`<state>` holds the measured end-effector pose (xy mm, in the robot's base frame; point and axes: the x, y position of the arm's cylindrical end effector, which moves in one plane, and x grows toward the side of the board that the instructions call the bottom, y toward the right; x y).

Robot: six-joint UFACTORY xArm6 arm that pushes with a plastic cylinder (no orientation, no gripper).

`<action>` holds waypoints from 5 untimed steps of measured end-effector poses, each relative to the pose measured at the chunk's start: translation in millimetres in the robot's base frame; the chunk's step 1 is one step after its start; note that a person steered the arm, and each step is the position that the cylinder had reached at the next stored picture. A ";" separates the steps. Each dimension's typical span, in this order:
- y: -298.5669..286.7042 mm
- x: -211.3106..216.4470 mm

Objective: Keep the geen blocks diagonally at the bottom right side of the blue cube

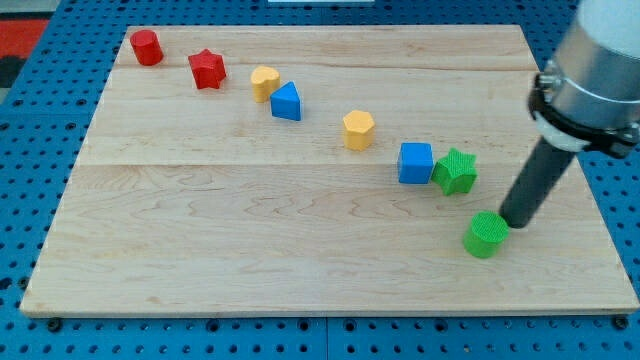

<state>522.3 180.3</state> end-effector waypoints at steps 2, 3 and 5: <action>-45.5 18.8; -99.6 -4.8; -142.2 53.4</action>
<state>575.7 38.2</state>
